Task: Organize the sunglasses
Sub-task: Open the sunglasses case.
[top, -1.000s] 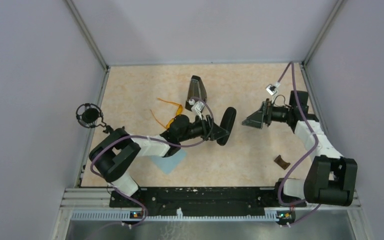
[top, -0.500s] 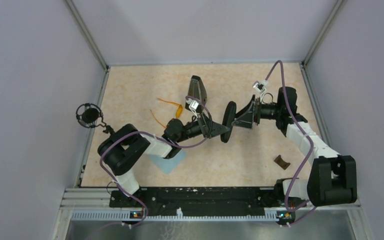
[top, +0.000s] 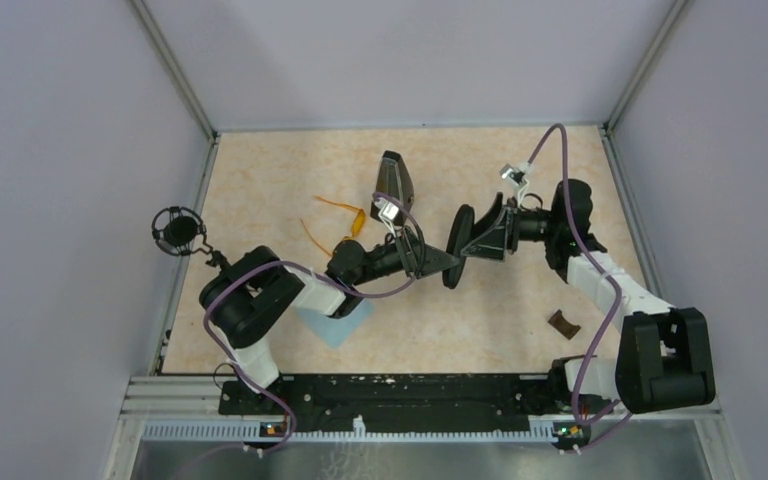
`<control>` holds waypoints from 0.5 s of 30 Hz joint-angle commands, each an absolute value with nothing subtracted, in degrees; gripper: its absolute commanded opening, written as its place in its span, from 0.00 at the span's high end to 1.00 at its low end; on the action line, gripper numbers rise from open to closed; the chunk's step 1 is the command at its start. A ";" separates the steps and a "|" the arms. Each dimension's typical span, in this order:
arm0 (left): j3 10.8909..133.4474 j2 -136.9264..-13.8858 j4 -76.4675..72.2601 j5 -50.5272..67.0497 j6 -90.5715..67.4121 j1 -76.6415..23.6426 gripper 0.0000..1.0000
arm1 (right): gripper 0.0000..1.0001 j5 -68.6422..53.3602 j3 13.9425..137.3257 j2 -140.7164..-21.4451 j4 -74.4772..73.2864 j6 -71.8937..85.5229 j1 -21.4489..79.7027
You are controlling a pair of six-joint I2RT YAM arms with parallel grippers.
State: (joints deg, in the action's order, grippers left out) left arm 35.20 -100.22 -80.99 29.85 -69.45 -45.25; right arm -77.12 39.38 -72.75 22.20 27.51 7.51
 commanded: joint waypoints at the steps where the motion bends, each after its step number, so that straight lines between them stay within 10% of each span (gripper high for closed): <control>1: 35.50 -101.21 -88.48 31.04 -71.17 -45.25 1.00 | 0.32 -79.63 39.28 -72.25 29.88 30.90 8.24; 15: 35.44 -102.12 -89.30 31.60 -72.06 -45.34 1.00 | 0.22 -78.33 39.74 -74.15 31.73 34.55 8.34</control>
